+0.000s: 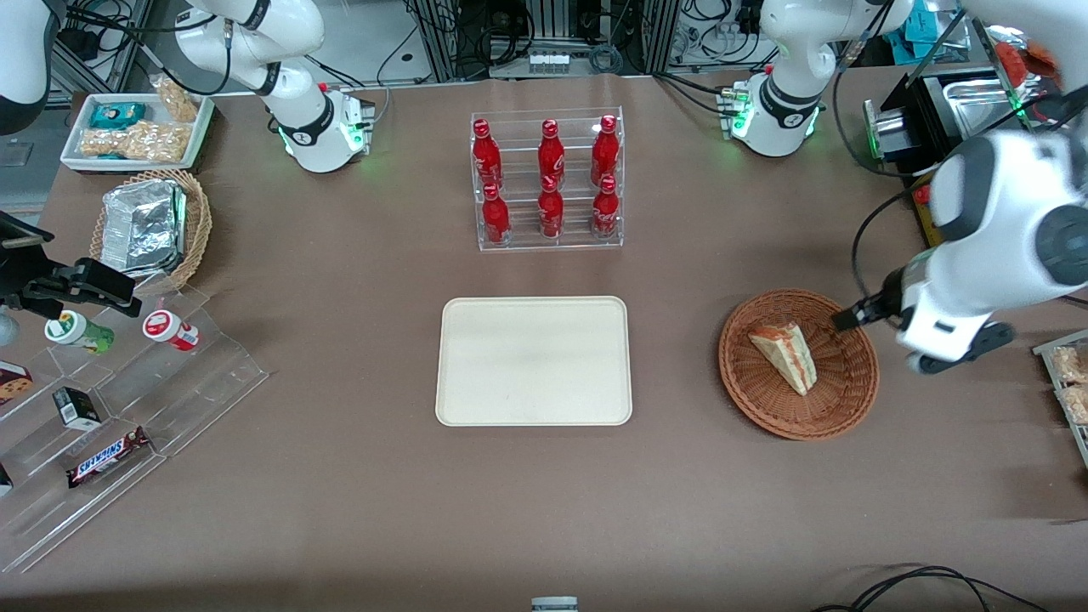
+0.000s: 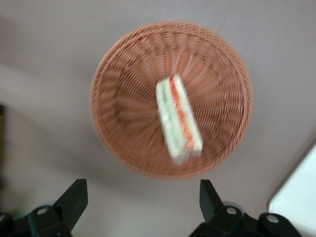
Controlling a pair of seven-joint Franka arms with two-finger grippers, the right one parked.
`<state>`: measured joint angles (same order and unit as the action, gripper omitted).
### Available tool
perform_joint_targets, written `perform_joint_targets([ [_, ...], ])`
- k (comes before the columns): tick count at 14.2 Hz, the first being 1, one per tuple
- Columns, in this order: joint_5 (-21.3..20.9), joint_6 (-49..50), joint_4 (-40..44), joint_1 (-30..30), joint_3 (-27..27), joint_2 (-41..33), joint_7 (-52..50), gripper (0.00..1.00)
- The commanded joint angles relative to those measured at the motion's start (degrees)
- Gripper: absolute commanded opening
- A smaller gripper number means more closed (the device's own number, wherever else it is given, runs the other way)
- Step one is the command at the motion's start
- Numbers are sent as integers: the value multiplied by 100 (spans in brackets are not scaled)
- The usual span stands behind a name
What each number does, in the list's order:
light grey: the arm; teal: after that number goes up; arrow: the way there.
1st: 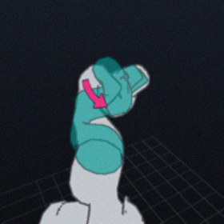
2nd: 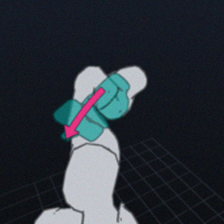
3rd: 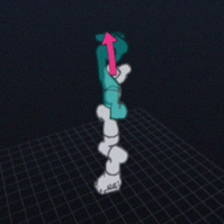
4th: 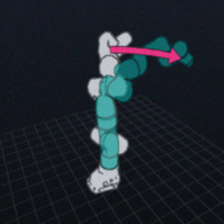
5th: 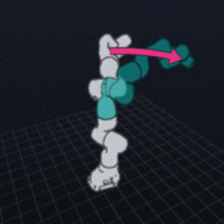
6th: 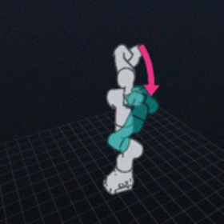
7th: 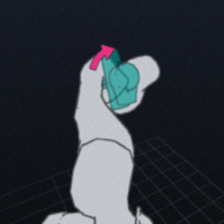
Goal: Place sandwich from basket to tray
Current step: 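Lower the open left gripper over the sandwich in the wicker basket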
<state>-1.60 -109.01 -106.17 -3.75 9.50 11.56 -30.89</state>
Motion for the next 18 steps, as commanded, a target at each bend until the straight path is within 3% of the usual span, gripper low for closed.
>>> perform_joint_targets([
  [1, 37, -1260, -842, 24, -9, -31, -696, 100],
  [4, 2, -1649, -879, 137, -9, 285, -1322, 100],
  [18, -34, -2476, -1063, 296, -18, 1165, -1639, 100],
])
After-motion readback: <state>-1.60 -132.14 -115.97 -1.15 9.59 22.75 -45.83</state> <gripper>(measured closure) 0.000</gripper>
